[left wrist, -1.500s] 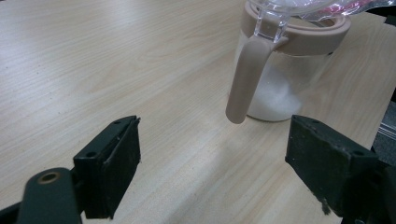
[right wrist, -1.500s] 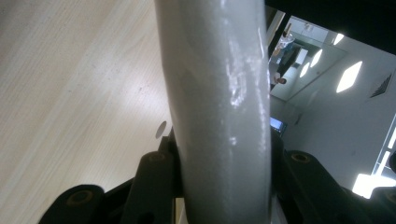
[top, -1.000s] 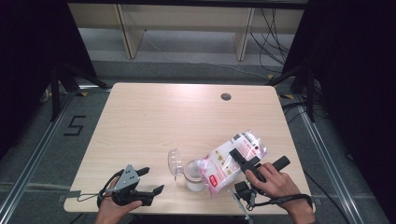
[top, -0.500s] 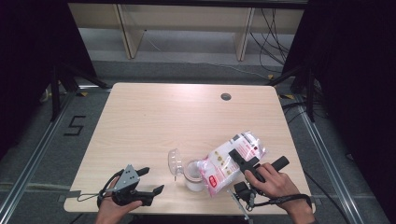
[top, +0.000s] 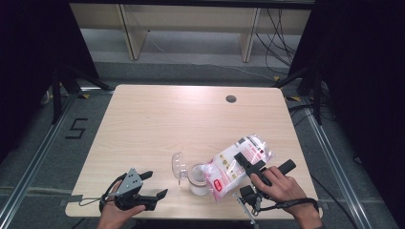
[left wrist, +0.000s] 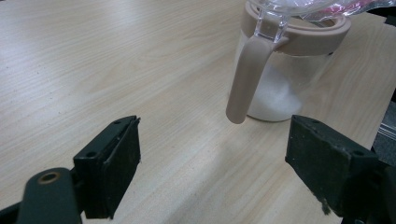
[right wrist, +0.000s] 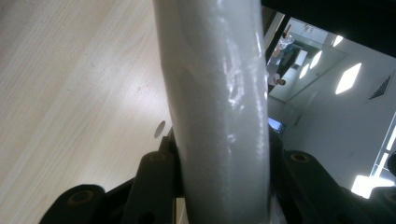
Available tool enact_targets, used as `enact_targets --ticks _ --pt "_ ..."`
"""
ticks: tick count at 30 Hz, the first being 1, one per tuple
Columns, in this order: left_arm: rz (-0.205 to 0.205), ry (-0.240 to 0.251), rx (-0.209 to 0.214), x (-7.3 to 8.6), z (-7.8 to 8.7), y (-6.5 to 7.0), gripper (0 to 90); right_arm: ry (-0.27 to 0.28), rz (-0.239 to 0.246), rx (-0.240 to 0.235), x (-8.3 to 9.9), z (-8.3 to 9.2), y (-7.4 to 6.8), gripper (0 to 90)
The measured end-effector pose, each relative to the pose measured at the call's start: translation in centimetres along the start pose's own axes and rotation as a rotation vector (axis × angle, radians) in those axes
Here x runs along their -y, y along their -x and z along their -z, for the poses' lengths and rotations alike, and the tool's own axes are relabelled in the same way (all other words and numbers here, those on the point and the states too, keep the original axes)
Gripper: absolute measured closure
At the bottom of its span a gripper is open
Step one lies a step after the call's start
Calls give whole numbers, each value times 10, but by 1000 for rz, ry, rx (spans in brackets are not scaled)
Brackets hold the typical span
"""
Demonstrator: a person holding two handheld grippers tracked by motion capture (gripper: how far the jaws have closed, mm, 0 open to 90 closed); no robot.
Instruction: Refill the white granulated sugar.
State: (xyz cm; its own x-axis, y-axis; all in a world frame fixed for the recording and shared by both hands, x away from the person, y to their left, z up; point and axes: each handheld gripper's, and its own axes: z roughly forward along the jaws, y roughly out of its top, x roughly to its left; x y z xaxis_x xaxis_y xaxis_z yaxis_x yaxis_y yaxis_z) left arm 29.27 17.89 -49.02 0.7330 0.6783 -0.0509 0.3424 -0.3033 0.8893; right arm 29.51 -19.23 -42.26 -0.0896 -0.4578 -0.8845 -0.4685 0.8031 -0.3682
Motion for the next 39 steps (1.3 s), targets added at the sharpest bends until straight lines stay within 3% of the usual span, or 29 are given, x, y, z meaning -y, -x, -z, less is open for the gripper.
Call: enact_targets --ticks 7,10,16,28,30,39 --pt "7 4 5 0 0 0 173 -11 -25 -2 1 1 -2 684" --pt "6 3 5 0 0 0 173 0 -2 0 0 0 0 685" --pt "7 3 5 0 0 0 173 -11 -24 -2 1 1 -1 685" --pt "7 3 5 0 0 0 173 -11 -31 -3 1 1 -2 688" --pt "6 2 5 0 0 0 173 4 -4 -2 1 0 0 690" --pt "7 3 5 0 0 0 173 6 -25 -10 2 -1 -1 698"
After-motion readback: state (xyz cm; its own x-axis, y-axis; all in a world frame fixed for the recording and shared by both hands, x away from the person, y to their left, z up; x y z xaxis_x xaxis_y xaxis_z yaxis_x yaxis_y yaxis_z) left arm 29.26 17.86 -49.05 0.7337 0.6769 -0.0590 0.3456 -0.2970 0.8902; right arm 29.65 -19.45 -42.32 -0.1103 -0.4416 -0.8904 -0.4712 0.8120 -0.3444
